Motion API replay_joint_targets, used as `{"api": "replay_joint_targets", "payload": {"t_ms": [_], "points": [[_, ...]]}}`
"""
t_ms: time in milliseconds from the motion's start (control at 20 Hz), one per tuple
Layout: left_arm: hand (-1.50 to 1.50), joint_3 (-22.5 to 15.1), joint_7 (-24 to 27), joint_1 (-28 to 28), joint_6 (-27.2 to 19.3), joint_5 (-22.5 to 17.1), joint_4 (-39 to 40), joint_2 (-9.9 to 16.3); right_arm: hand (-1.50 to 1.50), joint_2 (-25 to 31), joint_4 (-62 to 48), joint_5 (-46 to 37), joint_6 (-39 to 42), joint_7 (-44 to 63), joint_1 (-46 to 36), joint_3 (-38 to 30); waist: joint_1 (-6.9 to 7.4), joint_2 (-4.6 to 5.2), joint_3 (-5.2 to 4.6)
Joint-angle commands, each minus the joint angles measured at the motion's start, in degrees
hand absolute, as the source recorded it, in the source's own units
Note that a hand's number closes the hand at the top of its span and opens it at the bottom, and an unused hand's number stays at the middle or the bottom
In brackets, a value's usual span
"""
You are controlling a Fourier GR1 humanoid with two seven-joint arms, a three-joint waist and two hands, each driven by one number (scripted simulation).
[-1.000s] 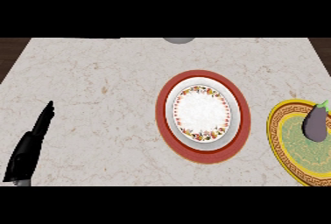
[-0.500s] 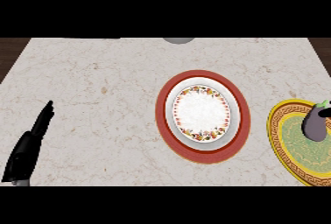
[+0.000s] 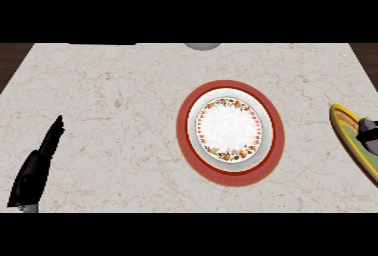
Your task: Pick the eggplant from the plate and place it in the plate
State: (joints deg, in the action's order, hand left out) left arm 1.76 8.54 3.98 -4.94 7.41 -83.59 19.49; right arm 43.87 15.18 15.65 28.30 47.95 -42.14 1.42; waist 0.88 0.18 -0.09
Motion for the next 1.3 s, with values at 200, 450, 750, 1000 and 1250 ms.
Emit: {"api": "replay_joint_targets", "payload": {"t_ms": [200,450,750,1000,1250], "points": [[0.0,1.3,1.0,0.6,2.1,0.7,0.2,-0.5,1.5,-2.1,-1.9,-1.8,-1.2,-2.0,-0.1,-2.5,0.13,0.08,0.15],[0.0,1.7,-0.2,1.9,2.3,0.8,-3.0,-0.8,1.5,-3.4,-0.1,-3.4,-4.1,-6.5,1.9,-2.7,0.05,-0.02,0.15],[0.0,2.0,-0.1,2.0,1.3,2.7,-2.5,-1.8,1.5,-4.2,1.0,-6.2,-5.3,-9.7,4.8,-2.1,-0.28,-0.05,0.13],[0.0,0.6,-0.1,0.6,2.9,1.8,-1.7,-1.6,1.5,-0.5,20.5,-20.7,1.8,-32.3,-2.3,12.7,2.83,-0.14,0.31],[0.0,1.1,-0.9,-0.7,2.5,1.7,-1.9,-1.5,1.5,3.1,30.0,-31.2,-8.6,-50.7,-2.3,18.7,1.57,0.53,0.64]]}}
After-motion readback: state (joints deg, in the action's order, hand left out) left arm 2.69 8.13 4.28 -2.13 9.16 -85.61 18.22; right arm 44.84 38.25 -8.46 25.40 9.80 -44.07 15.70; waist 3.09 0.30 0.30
